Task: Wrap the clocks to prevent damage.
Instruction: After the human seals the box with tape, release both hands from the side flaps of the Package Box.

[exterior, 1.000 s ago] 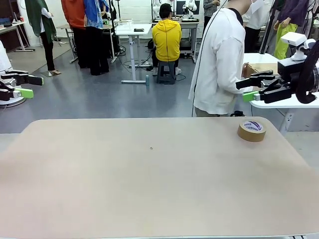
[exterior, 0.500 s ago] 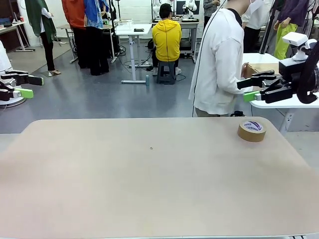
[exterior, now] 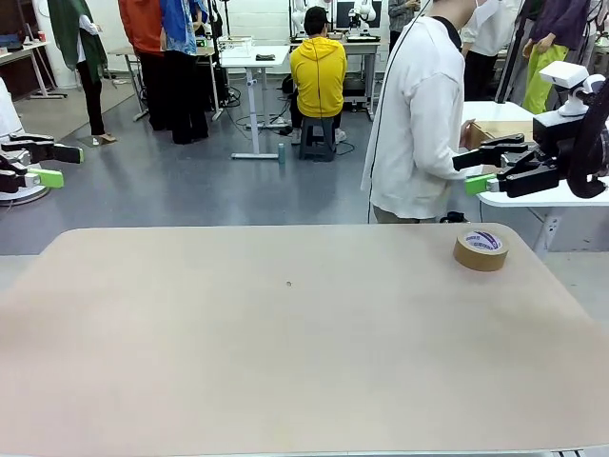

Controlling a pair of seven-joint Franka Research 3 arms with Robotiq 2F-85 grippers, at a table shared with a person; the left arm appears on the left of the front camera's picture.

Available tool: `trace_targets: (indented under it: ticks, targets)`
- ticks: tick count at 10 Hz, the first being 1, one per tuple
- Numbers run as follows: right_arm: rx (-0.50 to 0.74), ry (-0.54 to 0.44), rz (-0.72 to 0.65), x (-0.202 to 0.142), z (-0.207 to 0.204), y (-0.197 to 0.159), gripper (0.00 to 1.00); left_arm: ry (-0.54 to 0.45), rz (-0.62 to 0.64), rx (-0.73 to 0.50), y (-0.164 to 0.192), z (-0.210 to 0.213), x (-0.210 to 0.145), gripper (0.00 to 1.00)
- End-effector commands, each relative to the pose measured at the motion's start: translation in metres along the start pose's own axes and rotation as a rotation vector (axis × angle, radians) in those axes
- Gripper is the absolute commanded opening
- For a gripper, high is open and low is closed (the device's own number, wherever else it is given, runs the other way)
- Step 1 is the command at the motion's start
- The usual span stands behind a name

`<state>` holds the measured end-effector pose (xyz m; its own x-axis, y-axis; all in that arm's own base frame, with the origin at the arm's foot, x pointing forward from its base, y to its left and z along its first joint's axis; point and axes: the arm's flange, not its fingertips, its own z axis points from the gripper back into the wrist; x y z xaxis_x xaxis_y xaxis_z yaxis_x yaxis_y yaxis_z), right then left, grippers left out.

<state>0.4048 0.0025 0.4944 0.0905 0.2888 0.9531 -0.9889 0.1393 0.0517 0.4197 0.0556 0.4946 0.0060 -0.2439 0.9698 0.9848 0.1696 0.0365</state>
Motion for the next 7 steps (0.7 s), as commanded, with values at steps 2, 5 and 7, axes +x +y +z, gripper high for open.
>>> trace_targets:
  ticks: [2,5,7]
  targets:
    - [0.016,0.012,0.018,-0.0024,0.0012,0.0007,1.0,0.0,0.001,-0.005,-0.0009,0.0014,-0.0006,1.0]
    - [0.016,0.012,0.018,-0.0024,0.0012,0.0007,1.0,0.0,0.001,-0.005,-0.0009,0.0014,-0.0006,1.0]
    - [0.016,0.012,0.018,-0.0024,0.0012,0.0007,1.0,0.0,0.001,-0.005,-0.0009,0.0014,-0.0006,1.0]
